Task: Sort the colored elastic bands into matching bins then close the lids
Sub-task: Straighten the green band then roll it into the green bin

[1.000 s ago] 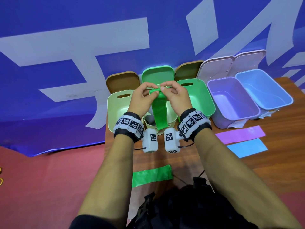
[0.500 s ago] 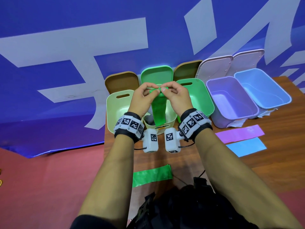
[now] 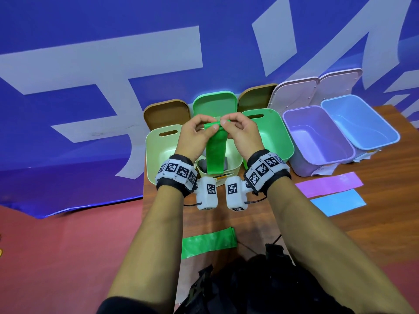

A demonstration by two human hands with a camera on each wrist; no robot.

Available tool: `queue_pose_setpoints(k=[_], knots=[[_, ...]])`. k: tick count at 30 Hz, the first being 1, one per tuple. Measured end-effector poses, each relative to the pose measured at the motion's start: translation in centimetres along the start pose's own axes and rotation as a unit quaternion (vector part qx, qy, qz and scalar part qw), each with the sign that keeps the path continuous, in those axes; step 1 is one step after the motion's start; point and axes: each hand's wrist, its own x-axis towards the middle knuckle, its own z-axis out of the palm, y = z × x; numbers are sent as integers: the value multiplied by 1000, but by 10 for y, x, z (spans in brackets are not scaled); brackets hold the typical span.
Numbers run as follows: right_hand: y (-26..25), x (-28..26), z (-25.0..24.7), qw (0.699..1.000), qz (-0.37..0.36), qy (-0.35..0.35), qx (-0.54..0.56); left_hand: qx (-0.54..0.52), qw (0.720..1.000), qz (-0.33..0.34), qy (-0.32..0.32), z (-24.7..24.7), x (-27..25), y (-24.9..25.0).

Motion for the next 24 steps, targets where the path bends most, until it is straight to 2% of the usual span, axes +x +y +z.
queue_pose_setpoints(k=[6,12,19,24], knots=[[0,1,1,1000,-20,5,-19,-12,999,-38,1,0,3,-3],[2,1,3,1000,-8,7,-9,-8,1000,-26,3,0,1,-2],[-2,-1,0,1000,-23,2,-13,-30,997,-65,-1,2,2,-4],[-2,-1,2,1000,-15,6,2,-27,998,-54,-6,2,3,-2]])
